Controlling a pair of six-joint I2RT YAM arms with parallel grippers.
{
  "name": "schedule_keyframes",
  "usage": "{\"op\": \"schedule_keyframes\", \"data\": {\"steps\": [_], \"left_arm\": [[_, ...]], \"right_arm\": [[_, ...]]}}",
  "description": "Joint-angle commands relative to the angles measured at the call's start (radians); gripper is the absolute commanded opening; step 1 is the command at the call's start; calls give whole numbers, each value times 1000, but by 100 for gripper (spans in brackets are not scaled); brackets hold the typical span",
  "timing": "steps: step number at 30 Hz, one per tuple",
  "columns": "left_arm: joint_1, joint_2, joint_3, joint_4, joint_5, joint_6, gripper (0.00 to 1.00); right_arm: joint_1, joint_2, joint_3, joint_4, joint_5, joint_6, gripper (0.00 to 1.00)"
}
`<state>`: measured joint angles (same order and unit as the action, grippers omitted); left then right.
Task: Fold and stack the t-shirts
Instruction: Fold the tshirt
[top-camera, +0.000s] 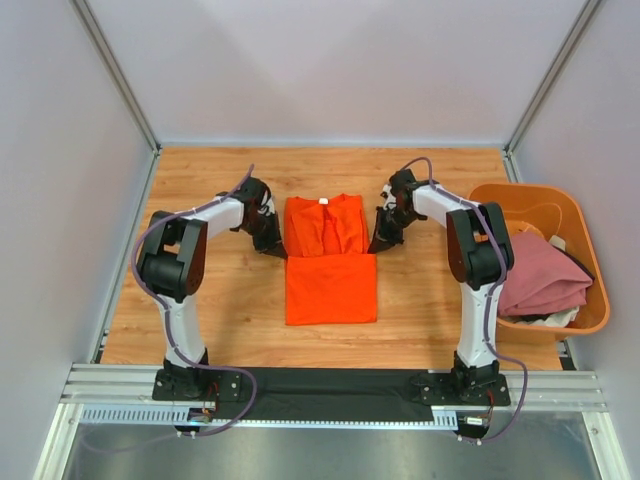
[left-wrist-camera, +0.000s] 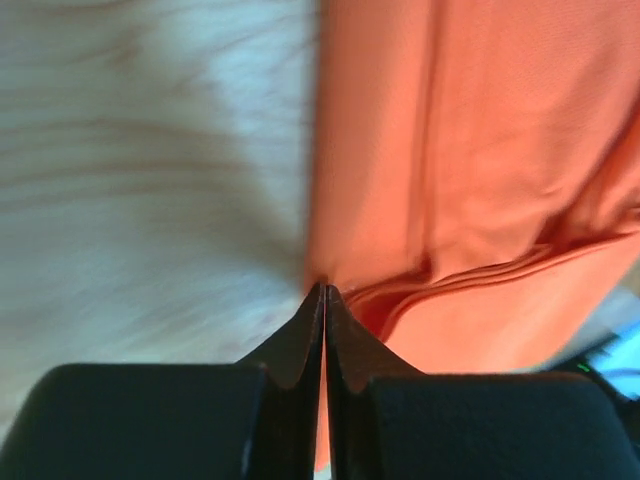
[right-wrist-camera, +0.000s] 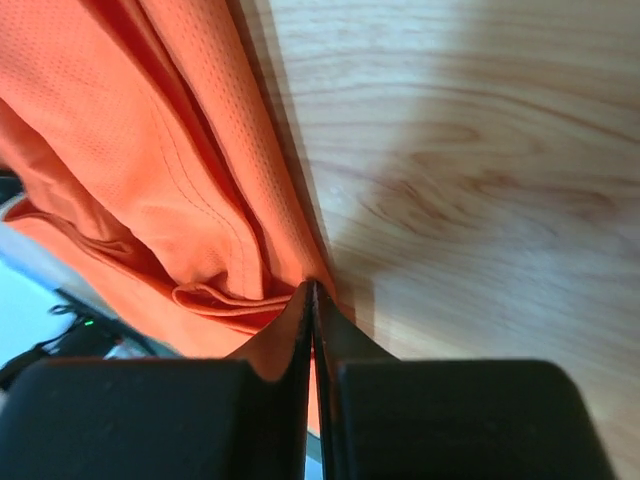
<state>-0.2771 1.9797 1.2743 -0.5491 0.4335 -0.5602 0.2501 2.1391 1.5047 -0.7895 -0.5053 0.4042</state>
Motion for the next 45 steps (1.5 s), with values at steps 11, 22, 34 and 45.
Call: {"op": "schedule_keyframes", "data": {"steps": [11,22,34,45], "left_arm": [[-2,-550,-272,-186,-132,59,52],[-186,-969,-780,150,-73,-418,61],[-224,-653,-783,317,-147,-300,59],[-228,-550,-776,321,-179,-273,53]], "right_arm": [[17,-470,-288,-94,199,-51,59],[67,-827,-886,307,-24,248,65],[95,-650,-884,421,34,147,50],[124,-608,-922,463,28,165,41]]}}
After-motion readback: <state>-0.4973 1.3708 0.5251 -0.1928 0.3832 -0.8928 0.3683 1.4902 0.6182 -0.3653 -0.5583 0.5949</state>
